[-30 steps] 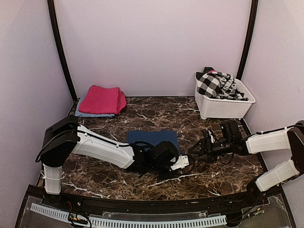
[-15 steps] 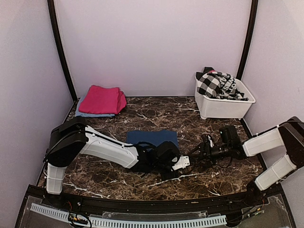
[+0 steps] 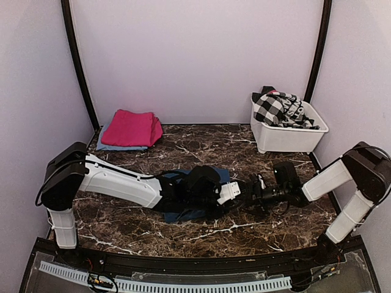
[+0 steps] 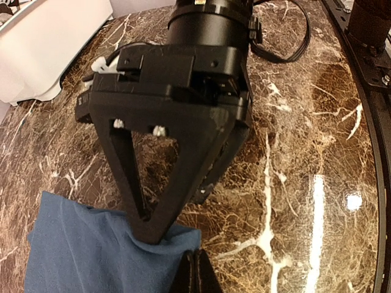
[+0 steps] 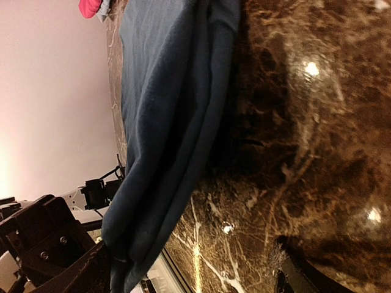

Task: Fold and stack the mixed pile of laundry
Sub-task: Pick up the square-folded T-shirt from the center of the board.

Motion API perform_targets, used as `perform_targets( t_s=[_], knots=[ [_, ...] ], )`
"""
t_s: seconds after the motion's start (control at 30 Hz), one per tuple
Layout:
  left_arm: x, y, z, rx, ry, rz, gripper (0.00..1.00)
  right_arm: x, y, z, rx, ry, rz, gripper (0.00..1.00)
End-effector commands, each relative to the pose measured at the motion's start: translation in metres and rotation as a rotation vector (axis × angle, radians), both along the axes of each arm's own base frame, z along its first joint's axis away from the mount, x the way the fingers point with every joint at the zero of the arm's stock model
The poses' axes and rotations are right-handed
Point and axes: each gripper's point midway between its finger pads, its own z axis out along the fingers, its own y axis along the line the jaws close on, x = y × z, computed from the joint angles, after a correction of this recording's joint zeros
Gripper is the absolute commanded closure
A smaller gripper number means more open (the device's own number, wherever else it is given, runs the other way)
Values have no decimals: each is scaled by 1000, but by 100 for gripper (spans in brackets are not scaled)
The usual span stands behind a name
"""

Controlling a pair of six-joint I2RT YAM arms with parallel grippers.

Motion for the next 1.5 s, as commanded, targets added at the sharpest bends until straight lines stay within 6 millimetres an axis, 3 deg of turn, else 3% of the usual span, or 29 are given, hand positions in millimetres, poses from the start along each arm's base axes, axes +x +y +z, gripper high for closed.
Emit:
perform_targets(
  t_s=[0.0,0.17,0.37,0.63,0.97,1.23,1.3,1.33,1.37,1.47],
  knots=[
    [-6,-3,24,-74,8,-28,100,14,22,13,93,-6,-19,15],
    [-9,-4,22,-75,10,-47,100,20,42,11,169,41,-14,14],
    [-10,-2,20,-65,3,-57,100,26,52,4,177,77,-10,17],
    [-12,-3,22,-74,-4,-73,100,38,64,-9,176,122,-5,42],
    [-24,5,15,-66,-3,-127,100,35,76,-26,190,214,82,55],
    [-24,12,16,-60,-1,-110,99,36,74,-26,133,210,116,91],
    [-21,15,17,-48,8,-83,91,35,66,-25,103,202,111,100],
    [-17,14,21,-52,13,-54,87,32,60,-27,72,216,108,100],
    [-17,17,18,-34,23,-38,75,32,54,-25,48,211,103,100],
    [-13,22,23,-32,50,11,54,34,32,-18,-60,166,96,100]
  ],
)
